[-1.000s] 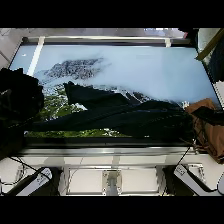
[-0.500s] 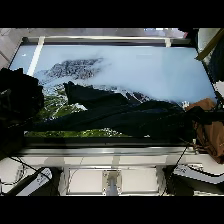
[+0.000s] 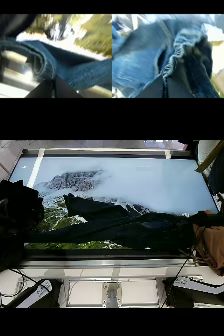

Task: Fold the clothes and pants, and hang the long-sleeved shirts on hangers.

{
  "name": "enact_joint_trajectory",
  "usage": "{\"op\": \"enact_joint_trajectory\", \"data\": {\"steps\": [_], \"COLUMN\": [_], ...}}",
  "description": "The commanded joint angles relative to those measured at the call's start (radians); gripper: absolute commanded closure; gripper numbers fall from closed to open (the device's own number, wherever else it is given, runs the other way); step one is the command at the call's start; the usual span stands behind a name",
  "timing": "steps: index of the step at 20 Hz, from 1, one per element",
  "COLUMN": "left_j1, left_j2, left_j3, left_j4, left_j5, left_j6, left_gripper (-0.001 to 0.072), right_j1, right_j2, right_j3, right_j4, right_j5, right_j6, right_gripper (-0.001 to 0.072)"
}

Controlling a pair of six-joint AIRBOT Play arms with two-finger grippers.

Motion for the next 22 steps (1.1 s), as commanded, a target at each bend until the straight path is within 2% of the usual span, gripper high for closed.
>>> {"op": "enact_joint_trajectory", "data": {"steps": [1,3,6,8,10,11,13,15,18,19,20,22], "left_j1": [0.0,0.0,0.009,0.051,0.135,0.183,0.284,0.36,0.389,0.384,0.381,0.38], "left_j2": [0.0,-0.001,0.005,0.028,0.049,0.054,0.08,0.123,0.149,0.149,0.149,0.148], "left_j3": [0.131,0.223,0.323,0.34,0.337,0.328,0.253,0.118,-0.072,-0.121,-0.17,-0.237], "left_j4": [-0.069,-0.132,-0.144,-0.144,-0.133,-0.133,-0.134,-0.134,-0.138,-0.145,-0.159,-0.182], "left_j5": [0.085,0.14,0.135,0.106,-0.031,-0.094,-0.139,-0.11,-0.071,-0.046,-0.001,0.062], "left_j6": [0.0,0.0,-0.006,-0.019,-0.014,0.009,0.032,0.04,0.115,0.114,0.114,0.114], "left_gripper": [0.0697,0.0697,0.0697,0.0697,0.0698,0.0698,0.0698,0.0698,0.0698,0.0698,0.0697,0.0697], "right_j1": [0.001,0.001,-0.003,-0.039,-0.101,-0.137,-0.249,-0.365,-0.496,-0.519,-0.524,-0.524], "right_j2": [0.029,0.027,0.029,0.037,0.068,0.09,0.194,0.306,0.386,0.389,0.389,0.389], "right_j3": [0.196,0.335,0.517,0.599,0.584,0.542,0.311,0.009,-0.351,-0.432,-0.487,-0.533], "right_j4": [0.103,0.168,0.178,0.135,0.061,0.023,0.021,-0.053,-0.197,-0.244,-0.291,-0.361], "right_j5": [-0.032,-0.085,-0.088,0.003,0.162,0.222,0.179,0.14,0.067,0.053,0.027,-0.026], "right_j6": [0.063,0.105,0.124,0.127,0.113,0.092,0.06,-0.016,-0.047,-0.061,-0.057,0.054], "right_gripper": [0.0677,0.0677,0.0678,0.0677,0.0677,0.0678,0.0678,0.0678,0.0677,0.0677,0.0676,0.0671]}}
